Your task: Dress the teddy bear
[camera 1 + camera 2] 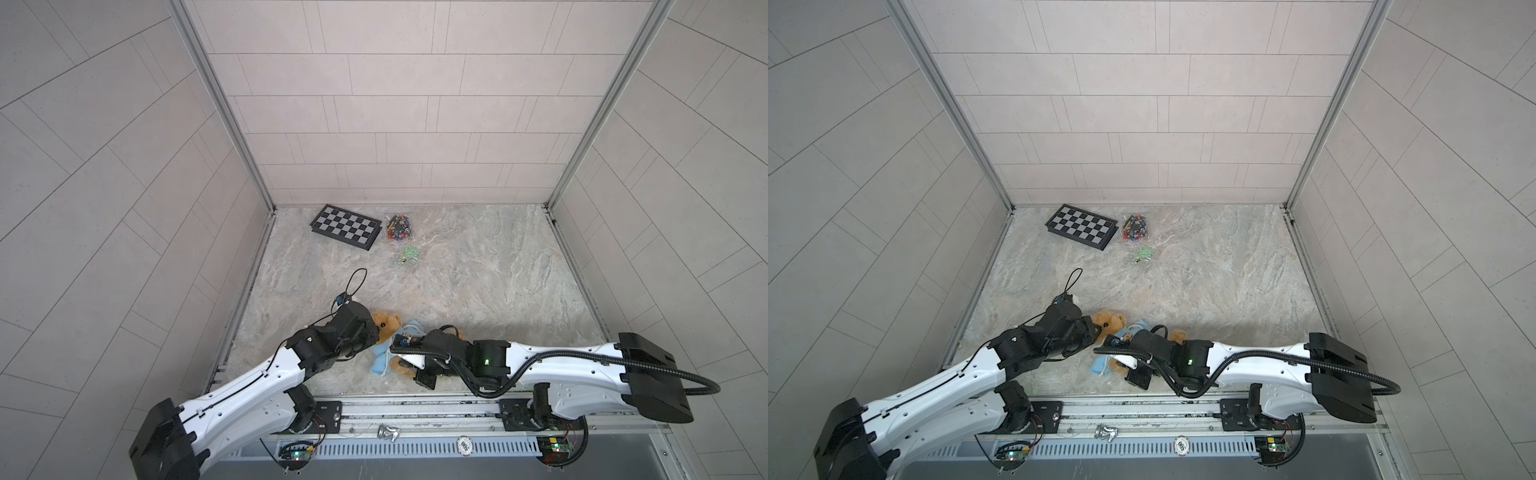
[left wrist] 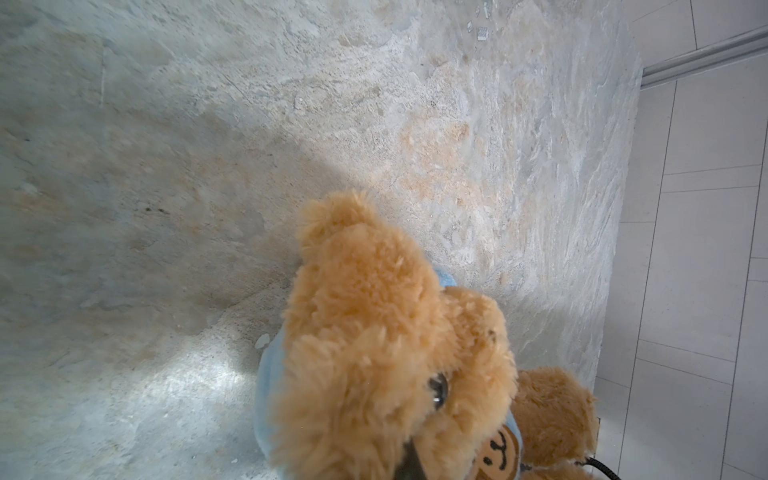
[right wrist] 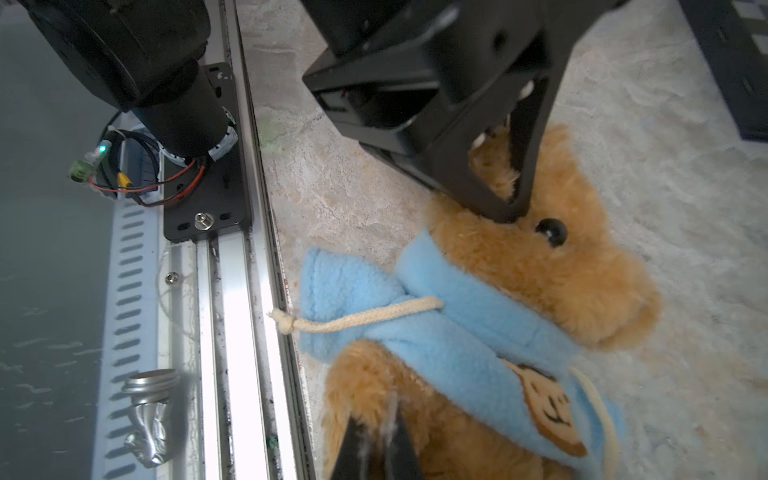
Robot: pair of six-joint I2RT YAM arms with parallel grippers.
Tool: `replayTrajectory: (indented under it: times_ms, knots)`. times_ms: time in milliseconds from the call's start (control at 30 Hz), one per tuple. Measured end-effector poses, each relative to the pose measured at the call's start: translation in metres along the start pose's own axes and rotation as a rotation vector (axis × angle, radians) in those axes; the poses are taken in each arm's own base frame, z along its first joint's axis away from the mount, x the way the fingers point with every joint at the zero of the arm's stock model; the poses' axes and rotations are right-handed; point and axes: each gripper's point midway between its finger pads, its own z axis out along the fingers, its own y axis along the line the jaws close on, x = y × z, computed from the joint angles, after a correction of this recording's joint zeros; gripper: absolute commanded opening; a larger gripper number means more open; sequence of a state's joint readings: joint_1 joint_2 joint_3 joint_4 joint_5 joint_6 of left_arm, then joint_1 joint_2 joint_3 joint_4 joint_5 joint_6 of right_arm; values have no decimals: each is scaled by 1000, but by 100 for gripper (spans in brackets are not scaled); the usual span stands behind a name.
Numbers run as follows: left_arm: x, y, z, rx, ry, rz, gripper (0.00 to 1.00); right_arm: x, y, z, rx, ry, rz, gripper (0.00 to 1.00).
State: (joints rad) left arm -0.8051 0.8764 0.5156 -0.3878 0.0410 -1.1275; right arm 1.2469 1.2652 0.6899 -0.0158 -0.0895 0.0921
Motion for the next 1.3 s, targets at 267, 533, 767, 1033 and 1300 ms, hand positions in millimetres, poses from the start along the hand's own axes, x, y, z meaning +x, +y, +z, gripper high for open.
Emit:
replayTrajectory:
  times_ms: [267, 533, 767, 1033, 1300]
  knots:
    - [-4, -13, -18, 38, 5, 261, 65, -15, -36, -35, 18, -75, 52, 0]
    - [7, -60, -78, 282, -30, 477, 81, -12, -52, -37, -59, -66, 81, 0]
    - [36, -58, -56, 235, 94, 563, 81, -14, -54, -36, -110, -71, 83, 0]
    - [45, -48, -24, 136, 162, 597, 31, -12, -54, -37, -137, -81, 95, 0]
    - [37, -44, -15, 107, 143, 576, 0, -4, -56, -42, -130, -94, 103, 0]
